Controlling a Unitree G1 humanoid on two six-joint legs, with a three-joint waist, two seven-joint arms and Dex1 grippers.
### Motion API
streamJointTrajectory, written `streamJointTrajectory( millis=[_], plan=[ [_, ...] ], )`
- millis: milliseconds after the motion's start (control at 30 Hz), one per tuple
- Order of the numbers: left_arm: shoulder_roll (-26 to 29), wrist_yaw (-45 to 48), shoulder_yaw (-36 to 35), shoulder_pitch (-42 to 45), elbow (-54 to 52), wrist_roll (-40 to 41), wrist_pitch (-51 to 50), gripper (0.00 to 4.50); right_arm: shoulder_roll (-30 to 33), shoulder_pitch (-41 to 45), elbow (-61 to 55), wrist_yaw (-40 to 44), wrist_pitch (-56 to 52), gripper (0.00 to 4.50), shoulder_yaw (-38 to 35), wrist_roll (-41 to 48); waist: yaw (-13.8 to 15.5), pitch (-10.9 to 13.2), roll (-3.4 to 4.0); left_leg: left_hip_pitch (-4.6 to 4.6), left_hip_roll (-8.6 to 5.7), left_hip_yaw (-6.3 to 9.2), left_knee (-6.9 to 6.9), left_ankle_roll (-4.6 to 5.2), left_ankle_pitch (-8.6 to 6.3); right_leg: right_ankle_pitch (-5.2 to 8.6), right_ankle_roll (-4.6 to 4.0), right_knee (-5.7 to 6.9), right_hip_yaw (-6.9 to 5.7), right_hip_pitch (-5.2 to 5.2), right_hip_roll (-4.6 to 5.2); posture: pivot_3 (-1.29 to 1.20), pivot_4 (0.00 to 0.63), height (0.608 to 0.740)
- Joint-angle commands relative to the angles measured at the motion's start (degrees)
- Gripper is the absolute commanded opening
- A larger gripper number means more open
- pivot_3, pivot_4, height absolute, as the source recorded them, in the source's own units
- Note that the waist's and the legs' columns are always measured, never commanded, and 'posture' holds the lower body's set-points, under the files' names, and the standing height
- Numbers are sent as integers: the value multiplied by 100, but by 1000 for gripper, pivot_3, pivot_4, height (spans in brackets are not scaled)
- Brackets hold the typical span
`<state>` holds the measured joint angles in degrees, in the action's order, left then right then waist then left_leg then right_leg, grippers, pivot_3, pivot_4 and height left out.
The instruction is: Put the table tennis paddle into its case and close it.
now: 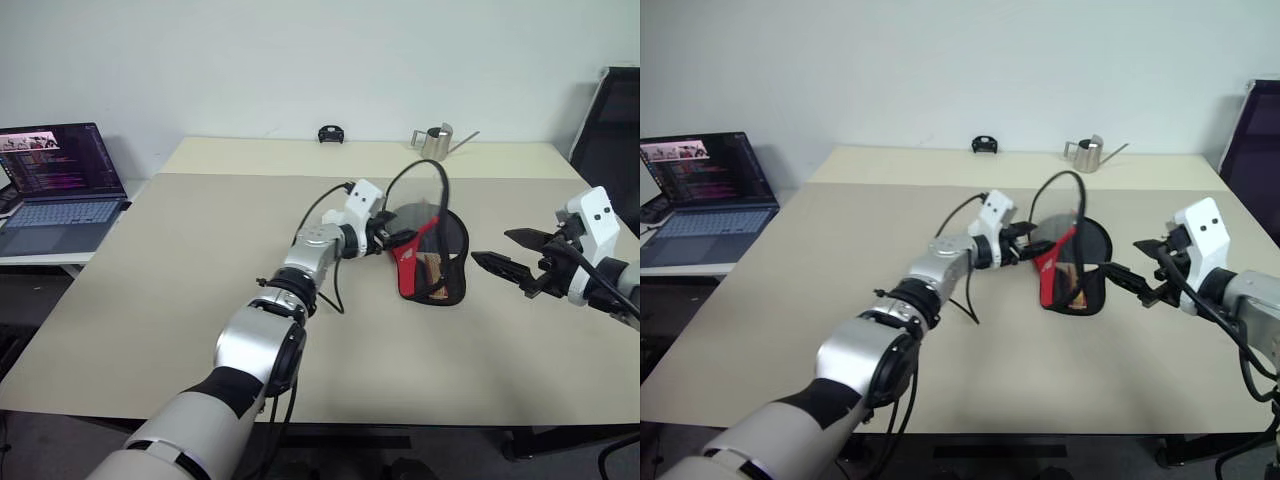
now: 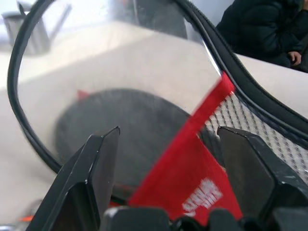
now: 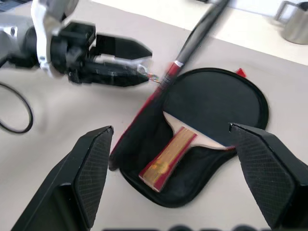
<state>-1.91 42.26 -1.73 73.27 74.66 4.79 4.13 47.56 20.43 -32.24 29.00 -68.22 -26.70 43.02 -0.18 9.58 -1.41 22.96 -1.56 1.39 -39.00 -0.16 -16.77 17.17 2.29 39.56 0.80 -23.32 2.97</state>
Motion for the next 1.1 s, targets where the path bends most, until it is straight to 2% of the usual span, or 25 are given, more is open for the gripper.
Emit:
streamJointTrajectory(
  millis=[33,233,367,433,533,600,633,833,1000,1100],
  plan=[
    [-180,-486,-128,289,59,-88,183,3539,-16,-78,-300,-219,-107,4210,-356,179,0,1,-1,-1,0,-1,0,0,0,0,0,0,2,0,0,0,150,740],
    [-151,-464,-332,370,41,-43,328,3539,-157,-130,-297,-478,-61,4210,-259,198,-12,0,-1,-8,1,-3,0,0,1,0,0,12,4,0,-2,0,150,740],
    [259,649,-547,299,-233,217,490,3539,-336,154,207,-589,212,4210,123,-29,-34,0,1,-13,1,-7,0,0,2,0,0,17,3,0,-4,0,150,740],
    [646,1380,-622,117,-583,390,478,3539,-457,357,594,-547,438,4210,366,-131,-71,0,0,-15,1,-8,0,0,2,0,0,19,2,-1,-5,0,150,740],
    [1180,1910,-626,-220,-1152,486,342,3539,-585,663,1237,-463,828,4210,731,-410,-149,-1,2,-17,2,-9,0,-1,4,0,0,23,4,-2,-5,0,150,740],
    [1509,2154,-570,-617,-1839,585,35,3539,-653,874,1829,-404,1126,4210,954,-653,-167,-3,6,-18,3,-9,0,-1,5,0,0,24,9,-2,-4,0,150,740],
    [1656,2244,-527,-846,-2254,641,-153,3539,-685,979,2142,-379,1263,4361,1049,-765,-175,-3,6,-17,3,-7,0,-1,5,0,0,22,9,-1,-3,0,150,740],
    [2292,2353,-371,-2076,-4926,1101,-1602,3539,-881,1634,3897,-48,2018,4361,1609,-1424,-153,-2,5,-6,4,-1,-6,-16,13,0,0,21,7,-3,-1,0,150,740],
    [2658,2094,-390,-2652,-6305,1398,-2385,3539,-1111,2231,5473,172,2804,4361,2024,-2055,-145,-3,5,-6,3,-2,-8,-17,14,0,0,21,7,-3,3,0,150,740],
    [2803,1945,-430,-2825,-6714,1549,-2643,3539,-1229,2509,6230,301,3242,4361,2190,-2385,-166,-3,5,-12,4,-5,-7,-17,14,0,0,26,9,-2,1,0,150,740]
  ],
)
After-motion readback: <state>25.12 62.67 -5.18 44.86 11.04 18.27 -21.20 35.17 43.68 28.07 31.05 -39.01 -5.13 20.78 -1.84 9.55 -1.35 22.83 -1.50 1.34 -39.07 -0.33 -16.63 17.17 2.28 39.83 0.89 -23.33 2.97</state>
